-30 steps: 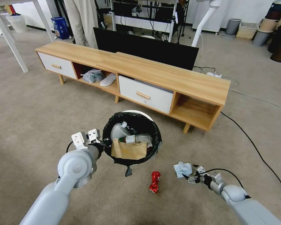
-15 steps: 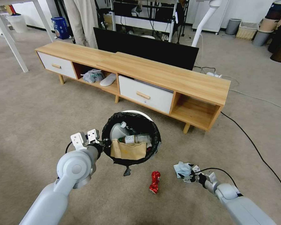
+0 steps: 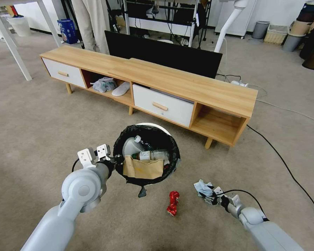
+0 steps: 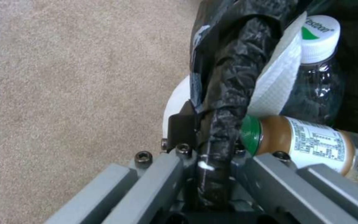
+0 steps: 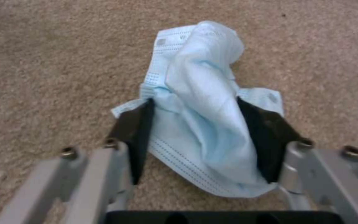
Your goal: Pick up the trash bin and place the garbage on the floor into it.
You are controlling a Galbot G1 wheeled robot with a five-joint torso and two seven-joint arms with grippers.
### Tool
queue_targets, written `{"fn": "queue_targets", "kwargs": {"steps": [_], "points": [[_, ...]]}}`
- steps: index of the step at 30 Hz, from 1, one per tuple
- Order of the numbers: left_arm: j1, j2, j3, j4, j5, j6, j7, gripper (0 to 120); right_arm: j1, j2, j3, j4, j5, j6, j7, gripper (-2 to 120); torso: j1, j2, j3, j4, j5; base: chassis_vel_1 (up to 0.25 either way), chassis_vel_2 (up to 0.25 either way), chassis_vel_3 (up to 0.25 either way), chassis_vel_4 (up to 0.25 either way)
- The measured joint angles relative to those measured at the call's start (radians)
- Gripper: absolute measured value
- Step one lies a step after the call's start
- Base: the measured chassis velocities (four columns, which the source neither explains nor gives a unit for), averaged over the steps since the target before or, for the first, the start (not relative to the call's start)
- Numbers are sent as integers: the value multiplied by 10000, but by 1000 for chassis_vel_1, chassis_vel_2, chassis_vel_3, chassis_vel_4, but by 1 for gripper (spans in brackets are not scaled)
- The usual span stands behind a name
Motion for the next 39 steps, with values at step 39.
{"fn": "queue_targets", "kwargs": {"steps": [39], "points": [[306,-67,34,-54,268,-1,36,0,-937,-1572,928,4882,1336,-101,377,0,0,0,0,0,0,0,0,0,0]]}}
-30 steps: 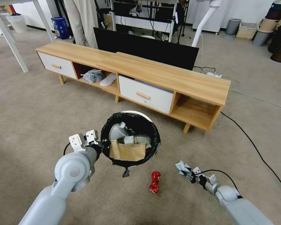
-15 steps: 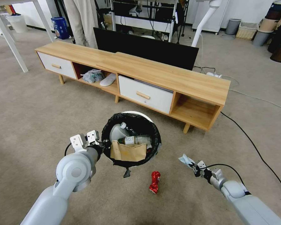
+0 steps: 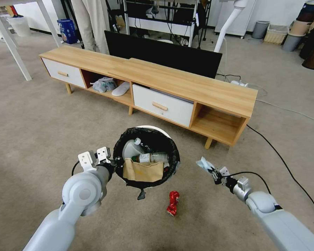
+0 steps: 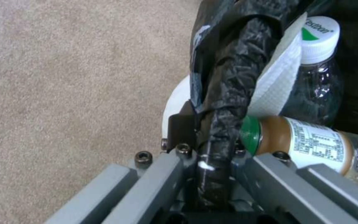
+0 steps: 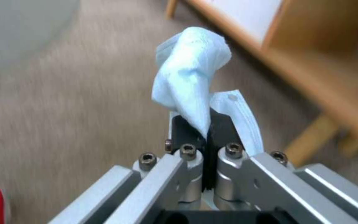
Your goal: Pick up the trash bin and place the garbage on the floor into it.
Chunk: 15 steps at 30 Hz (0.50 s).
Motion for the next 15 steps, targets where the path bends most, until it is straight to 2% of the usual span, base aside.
{"fn": "queue_targets", "kwargs": {"steps": [15], "points": [[107,-40,174,2,60,-12,-18,0,100,-444,407,3544,996,-381,242,0,0,0,0,0,-2,0,0,0,0]]}}
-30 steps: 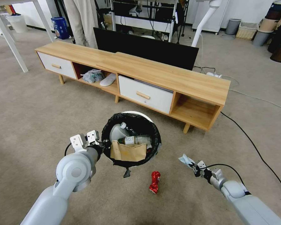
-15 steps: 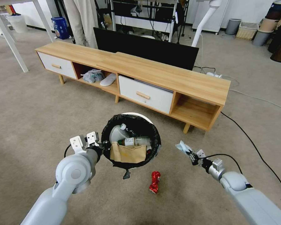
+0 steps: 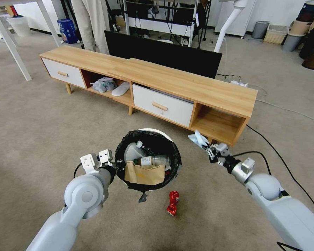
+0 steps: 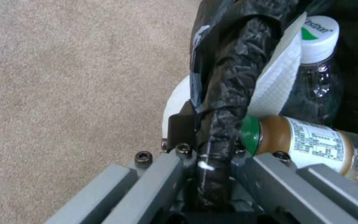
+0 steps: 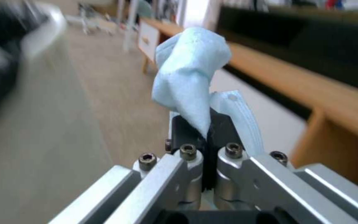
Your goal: Pick up the trash bin and place the garbage on the floor into it.
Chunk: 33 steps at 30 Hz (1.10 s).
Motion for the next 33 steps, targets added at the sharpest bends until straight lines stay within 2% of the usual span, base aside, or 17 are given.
{"fn": "queue_targets", "kwargs": {"steps": [10,15,27,33], "points": [[60,-10,157,-294,-499,-4,-241,0,192,-352,-330,1362,321,95,-300,0,0,0,0,-1,2,0,0,0,0],[156,18,253,-465,-659,38,-323,0,413,-830,-444,2016,655,142,-544,0,0,0,0,0,2,0,0,0,0],[-129,-70,447,-596,-1007,106,-484,0,1135,-2144,-1102,2163,1224,157,-1044,0,0,0,0,0,2,0,0,0,0],[-235,-136,504,-413,-998,110,-474,0,1345,-2469,-1472,2316,1458,156,-1406,0,0,0,0,1,2,0,0,0,0]]}}
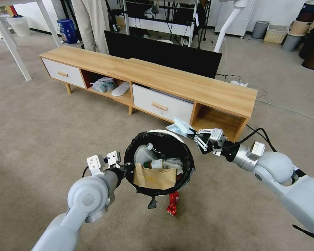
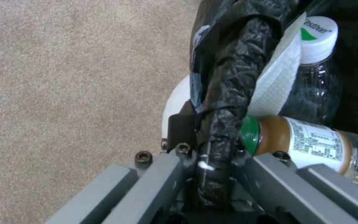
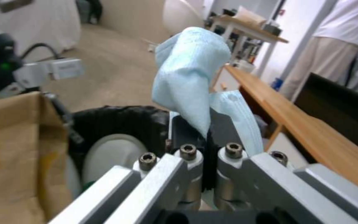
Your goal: Pick up the trash bin and place the garbage on the floor into it.
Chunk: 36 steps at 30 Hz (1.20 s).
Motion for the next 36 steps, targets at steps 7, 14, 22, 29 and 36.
{"fn": "queue_targets", "kwargs": {"steps": [7,14,22,29,36], "points": [[-57,-91,56,63,73,0,61,0,-19,-323,-642,56,65,-98,-314,0,0,-1,0,-1,-1,0,0,0,0],[-44,-156,84,180,240,-2,187,0,75,-374,-1302,-114,-97,-88,-452,0,0,0,0,0,0,0,0,0,0],[-67,-250,131,313,381,-7,270,0,421,-382,-1924,-241,-170,-83,-483,0,0,0,0,-1,-1,0,0,0,0],[-17,-311,158,348,506,-11,364,0,810,-199,-2276,-429,-163,-89,-367,0,0,0,0,0,-1,0,0,0,0],[-2,-265,119,339,508,-16,389,0,928,22,-2405,-479,-192,-159,77,2,0,0,0,0,-1,0,0,0,0]]}}
